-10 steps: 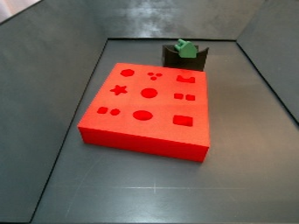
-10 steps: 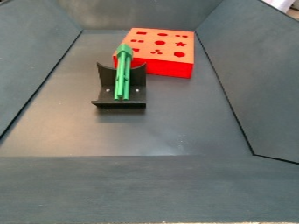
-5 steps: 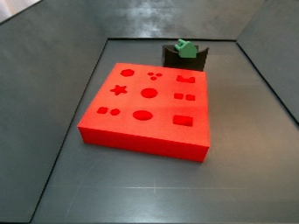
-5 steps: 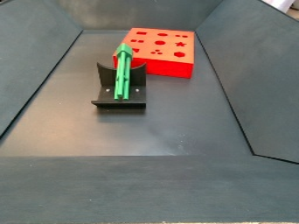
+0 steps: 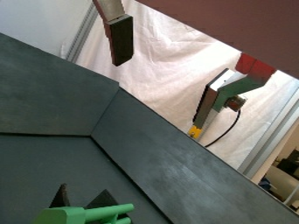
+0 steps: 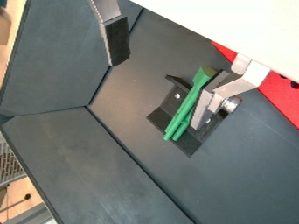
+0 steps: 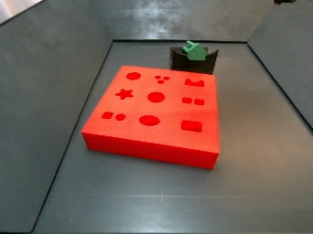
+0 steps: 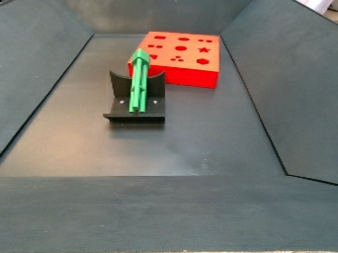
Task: Pick up the 3 prong object. Move up. Place the 3 prong object on the fixture. Regrasp the 3 prong object. Move to above the board. Insert the 3 prong object.
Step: Regrasp the 3 prong object.
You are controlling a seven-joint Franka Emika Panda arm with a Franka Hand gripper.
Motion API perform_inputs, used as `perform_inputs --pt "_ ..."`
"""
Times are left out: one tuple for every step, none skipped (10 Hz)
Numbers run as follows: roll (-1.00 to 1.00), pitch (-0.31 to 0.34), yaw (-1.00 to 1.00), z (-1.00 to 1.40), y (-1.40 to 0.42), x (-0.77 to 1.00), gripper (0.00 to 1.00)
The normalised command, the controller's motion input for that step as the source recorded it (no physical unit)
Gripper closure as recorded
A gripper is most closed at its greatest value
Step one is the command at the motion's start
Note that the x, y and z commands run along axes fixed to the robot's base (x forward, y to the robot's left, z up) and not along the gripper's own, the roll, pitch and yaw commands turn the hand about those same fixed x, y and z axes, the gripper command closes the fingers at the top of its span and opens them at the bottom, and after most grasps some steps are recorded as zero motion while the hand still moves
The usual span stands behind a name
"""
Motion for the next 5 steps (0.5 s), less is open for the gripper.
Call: perform_inputs --pt "0.21 0.005 0.18 -1.00 0.04 0.05 0.00" --pt "0.21 0.003 0.16 -1.00 0.04 0.05 0.00" --pt "0.19 -0.019 0.13 -1.00 0.03 0.06 0.00" --pt "0.15 -0.035 0.11 -1.00 0.03 0.06 0.00" --pt "0.12 -0.051 0.09 -1.00 0.02 0.07 0.00"
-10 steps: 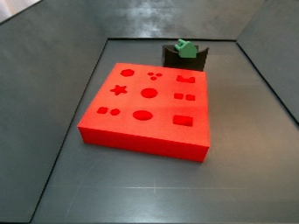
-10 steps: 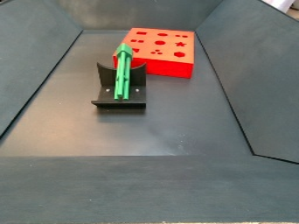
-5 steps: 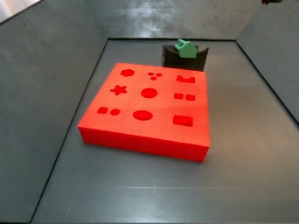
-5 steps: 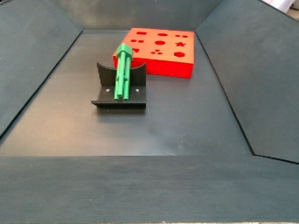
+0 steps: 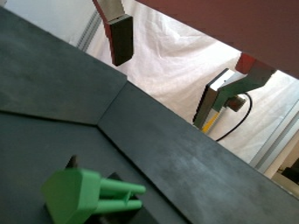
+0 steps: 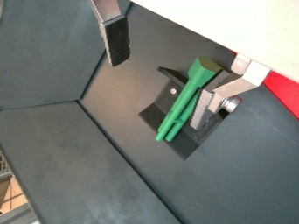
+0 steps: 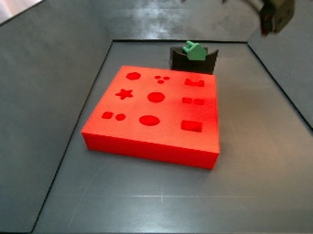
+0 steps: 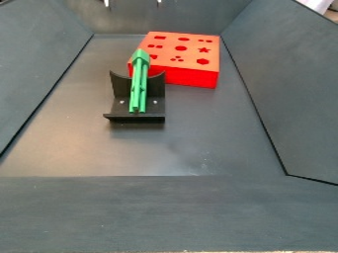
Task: Pick up the 3 prong object. Move up. Place the 3 prong object on the fixture. Regrasp the 3 prong object. Move to above the board. Insert the 3 prong object.
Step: Regrasp the 3 prong object, then move to above the board.
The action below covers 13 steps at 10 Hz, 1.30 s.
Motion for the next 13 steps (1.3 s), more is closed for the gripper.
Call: perform_inputs --pt "0.09 -0.063 0.07 -1.00 0.02 0.08 0.00" --pt "0.08 -0.065 0.05 -1.00 0.02 0.09 0.00" --pt "0.06 -0.061 0.04 -1.00 0.01 0.10 0.00" --pt "0.06 -0.049 0.02 -1.00 0.01 0.11 0.00" --pt "0.06 -0.037 0.01 -1.00 0.01 0.11 0.00" --pt "0.06 -0.024 0.01 -1.00 0.01 0.12 0.00" --pt "0.07 -0.008 0.01 -0.97 0.00 0.13 0.00" --pt "0.07 0.016 0.01 -0.77 -0.01 0.12 0.00" --pt "0.07 0.024 0.02 -0.63 -0.01 0.10 0.00" --pt "0.07 0.029 0.03 -0.48 -0.01 0.10 0.00" --pt "0.06 0.030 0.04 -0.35 -0.01 0.09 0.00" --pt "0.00 0.000 0.00 0.00 0.00 0.00 1.00" --pt "-0.10 0.085 0.01 1.00 -0.03 0.09 1.00"
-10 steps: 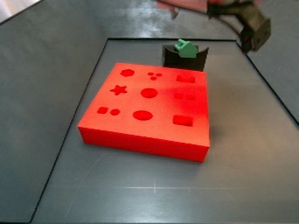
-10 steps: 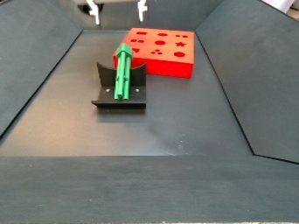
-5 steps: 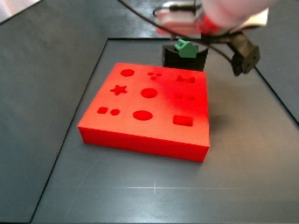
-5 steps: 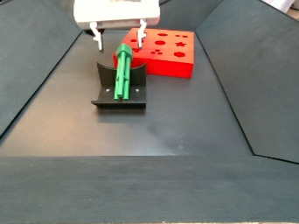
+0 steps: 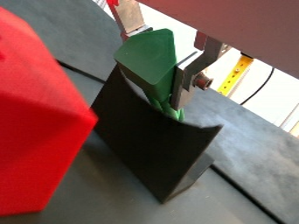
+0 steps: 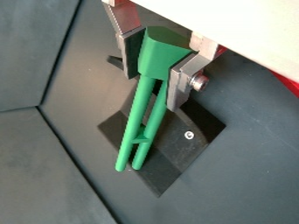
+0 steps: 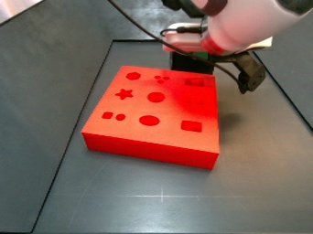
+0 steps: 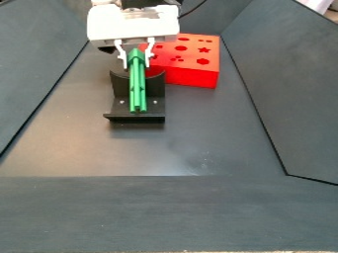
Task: Pick up the 3 prong object. Move up. Place the 3 prong object on the fixture. Regrasp the 3 prong object. Move to above the board. Insert the 3 prong object.
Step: Move to above the board.
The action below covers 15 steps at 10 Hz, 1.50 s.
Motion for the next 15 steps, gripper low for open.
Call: perform_inputs --pt "-0.10 0.092 0.02 1.00 -0.03 0.08 1.00" --pt "-0.09 0.103 0.03 1.00 -0.03 0.07 1.00" --pt "-0.08 0.105 0.04 1.00 -0.03 0.07 1.00" --pt "-0.06 0.104 0.05 1.00 -0.03 0.06 1.00" --pt "-0.04 0.099 0.06 1.00 -0.03 0.06 1.00" --pt "-0.04 0.095 0.07 1.00 -0.03 0.06 1.00" --pt "-0.03 0.097 0.08 1.00 -0.03 0.05 1.00" --pt "-0.03 0.096 0.08 1.00 -0.03 0.05 1.00" --pt "-0.03 0.095 0.08 1.00 -0.03 0.06 1.00" --pt "-0.02 0.096 0.08 1.00 -0.03 0.05 1.00" --pt "-0.03 0.093 0.08 0.90 -0.02 0.05 1.00" --pt "-0.04 0.090 0.08 0.73 -0.02 0.04 1.00" --pt "-0.04 0.087 0.08 0.57 -0.02 0.03 1.00" --pt "-0.04 0.086 0.08 0.40 -0.02 0.02 1.00" --pt "-0.04 0.086 0.08 0.24 -0.01 0.02 1.00"
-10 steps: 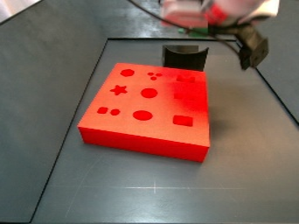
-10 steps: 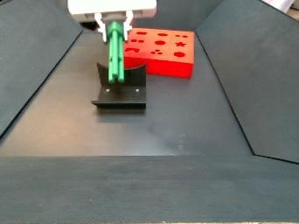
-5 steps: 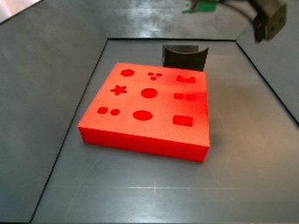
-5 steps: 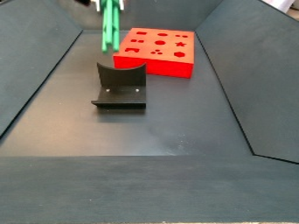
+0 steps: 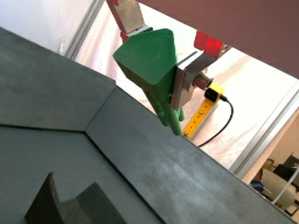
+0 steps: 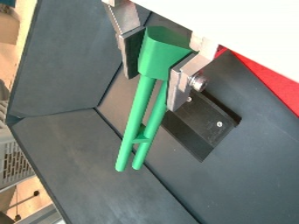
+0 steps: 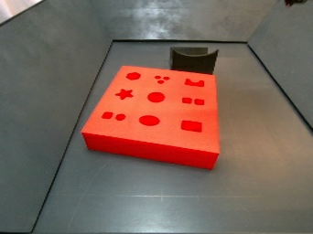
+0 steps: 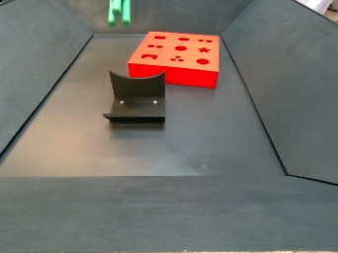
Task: Pick up the 3 prong object. Move up. Place the 3 prong object on the fixture. Regrasp the 3 prong object. Move to above the board. Insert the 3 prong object.
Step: Move to above the board.
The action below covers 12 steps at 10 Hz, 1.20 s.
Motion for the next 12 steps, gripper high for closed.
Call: perform_inputs --pt "-1.00 -0.050 -0.09 0.45 -1.00 -0.81 1.00" --pt "-1.00 -0.062 -0.09 0.46 -1.00 -0.82 1.00" --pt "-1.00 -0.087 -0.09 0.48 -1.00 -0.92 1.00" --pt "-1.00 -0.099 -0.09 0.47 -1.00 -0.94 1.00" --pt "-1.00 -0.104 -0.10 0.48 -1.00 -0.96 1.00" --pt "-1.00 -0.105 -0.11 0.48 -0.96 -1.00 1.00" --pt "-1.00 -0.104 -0.11 0.44 -0.86 -0.92 1.00" --pt "-1.00 -0.113 -0.12 0.25 -0.44 -0.57 1.00" --pt "-1.00 -0.109 -0.12 0.16 -0.28 -0.41 1.00" --pt "-1.00 -0.102 -0.12 0.06 -0.07 -0.19 1.00" --pt "-1.00 -0.107 -0.12 0.03 -0.02 -0.13 1.00" --pt "-0.95 -0.100 -0.11 0.00 0.03 -0.08 1.00"
